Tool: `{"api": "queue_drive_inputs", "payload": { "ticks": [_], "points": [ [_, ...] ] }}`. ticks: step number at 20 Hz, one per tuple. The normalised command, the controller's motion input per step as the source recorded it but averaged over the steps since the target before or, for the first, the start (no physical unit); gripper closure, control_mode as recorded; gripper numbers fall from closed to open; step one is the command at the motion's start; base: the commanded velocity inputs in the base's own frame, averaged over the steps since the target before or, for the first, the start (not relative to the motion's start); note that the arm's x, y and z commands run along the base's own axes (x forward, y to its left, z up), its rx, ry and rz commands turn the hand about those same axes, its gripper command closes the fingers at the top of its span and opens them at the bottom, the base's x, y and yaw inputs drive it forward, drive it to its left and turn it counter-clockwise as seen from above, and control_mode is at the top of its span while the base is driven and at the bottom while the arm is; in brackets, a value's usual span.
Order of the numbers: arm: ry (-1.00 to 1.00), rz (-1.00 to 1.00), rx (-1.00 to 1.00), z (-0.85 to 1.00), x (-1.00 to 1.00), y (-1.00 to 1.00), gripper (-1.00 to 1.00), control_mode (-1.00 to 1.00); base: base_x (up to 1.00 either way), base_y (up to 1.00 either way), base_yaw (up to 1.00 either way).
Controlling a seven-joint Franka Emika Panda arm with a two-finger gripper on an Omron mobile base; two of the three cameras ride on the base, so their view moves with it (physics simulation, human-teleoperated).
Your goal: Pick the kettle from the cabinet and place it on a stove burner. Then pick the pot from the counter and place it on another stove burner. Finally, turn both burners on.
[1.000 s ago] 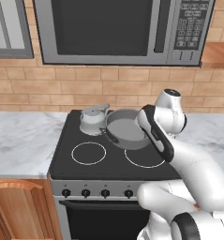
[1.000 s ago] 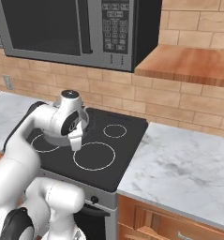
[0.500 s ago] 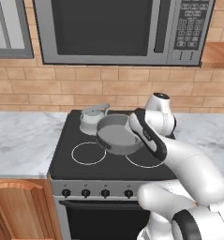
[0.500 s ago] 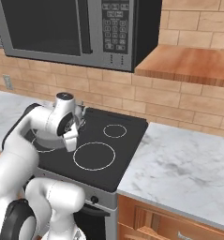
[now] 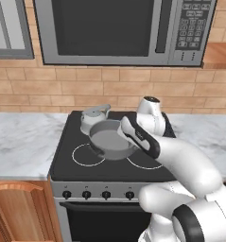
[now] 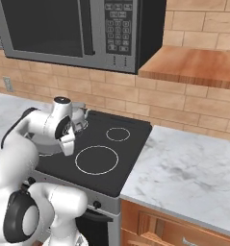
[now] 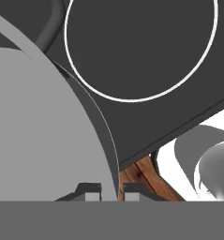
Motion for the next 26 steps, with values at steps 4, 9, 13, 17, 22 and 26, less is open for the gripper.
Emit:
{"api": "queue_drive_inputs", "payload": {
  "ticks": [4,9,13,17,22,26],
  "points": [
    [0.02,0.05,0.00,-0.13,0.15,0.24,1.00,-1.00,0.00,0.00,0.00],
    [0.01,0.04,0.00,-0.15,0.26,0.24,1.00,-1.00,0.00,0.00,0.00],
    [0.02,0.03,0.00,-0.19,0.31,0.22,1.00,-1.00,0.00,0.00,0.00],
    [0.01,0.03,0.00,-0.22,0.28,0.24,1.00,-1.00,0.00,0.00,0.00],
    [0.01,0.04,0.00,-0.24,0.23,0.26,1.00,-1.00,0.00,0.00,0.00],
    [0.00,0.04,-0.01,-0.25,0.20,0.26,1.00,-1.00,0.00,0.00,0.00]
  ]
}}
